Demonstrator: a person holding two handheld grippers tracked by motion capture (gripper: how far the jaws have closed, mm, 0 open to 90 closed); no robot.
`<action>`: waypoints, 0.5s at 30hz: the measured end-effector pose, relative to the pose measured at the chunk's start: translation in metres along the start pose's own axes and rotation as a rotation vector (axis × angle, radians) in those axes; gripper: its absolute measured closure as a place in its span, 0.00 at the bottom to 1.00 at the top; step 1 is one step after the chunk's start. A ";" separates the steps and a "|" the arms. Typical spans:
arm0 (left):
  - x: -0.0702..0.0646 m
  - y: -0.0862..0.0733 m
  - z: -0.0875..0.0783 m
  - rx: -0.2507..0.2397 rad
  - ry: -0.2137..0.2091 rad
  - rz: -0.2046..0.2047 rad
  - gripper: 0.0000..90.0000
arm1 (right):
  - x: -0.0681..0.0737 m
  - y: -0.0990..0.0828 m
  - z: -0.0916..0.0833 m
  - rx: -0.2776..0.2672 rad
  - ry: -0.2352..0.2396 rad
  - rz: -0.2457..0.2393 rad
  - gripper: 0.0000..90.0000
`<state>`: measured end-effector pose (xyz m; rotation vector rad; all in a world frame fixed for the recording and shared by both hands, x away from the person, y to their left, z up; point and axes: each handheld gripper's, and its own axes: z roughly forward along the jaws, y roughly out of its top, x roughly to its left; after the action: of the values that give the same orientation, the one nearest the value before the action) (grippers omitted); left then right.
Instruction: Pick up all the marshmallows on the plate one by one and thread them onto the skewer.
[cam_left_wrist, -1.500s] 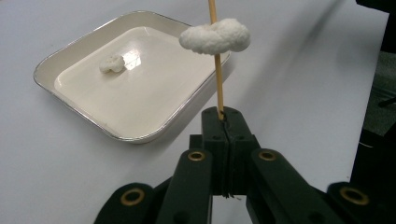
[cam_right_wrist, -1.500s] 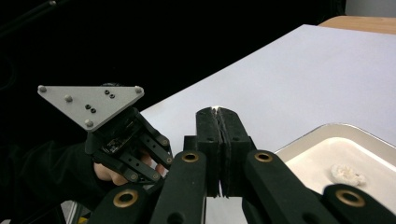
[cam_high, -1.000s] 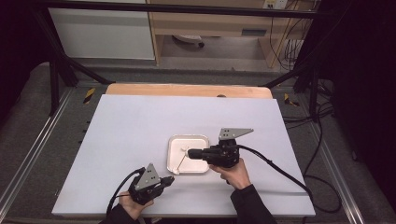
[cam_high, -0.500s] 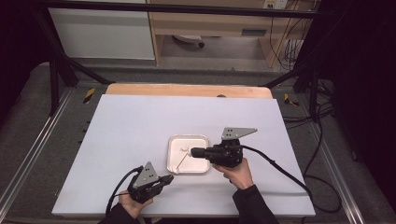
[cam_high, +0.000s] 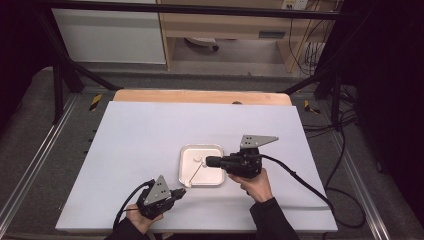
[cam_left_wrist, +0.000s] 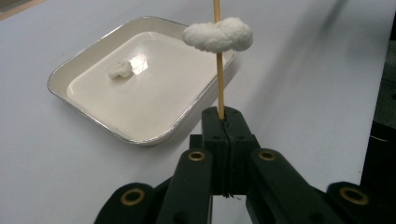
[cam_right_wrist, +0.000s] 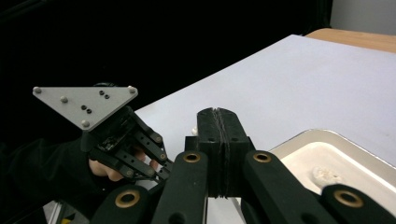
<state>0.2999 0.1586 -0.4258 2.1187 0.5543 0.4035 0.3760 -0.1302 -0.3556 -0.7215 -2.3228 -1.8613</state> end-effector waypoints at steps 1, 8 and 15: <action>0.000 0.000 0.000 0.001 -0.006 -0.001 0.99 | 0.000 -0.001 0.001 -0.004 -0.006 -0.004 0.98; 0.004 -0.001 -0.002 -0.018 -0.008 -0.040 0.99 | 0.000 -0.002 0.004 -0.037 -0.006 0.009 0.81; 0.005 -0.002 -0.001 -0.024 -0.014 -0.054 0.99 | 0.002 -0.002 0.004 -0.040 0.012 0.007 0.72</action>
<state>0.3030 0.1625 -0.4266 2.0771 0.5941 0.3636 0.3744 -0.1265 -0.3580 -0.7195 -2.2786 -1.9093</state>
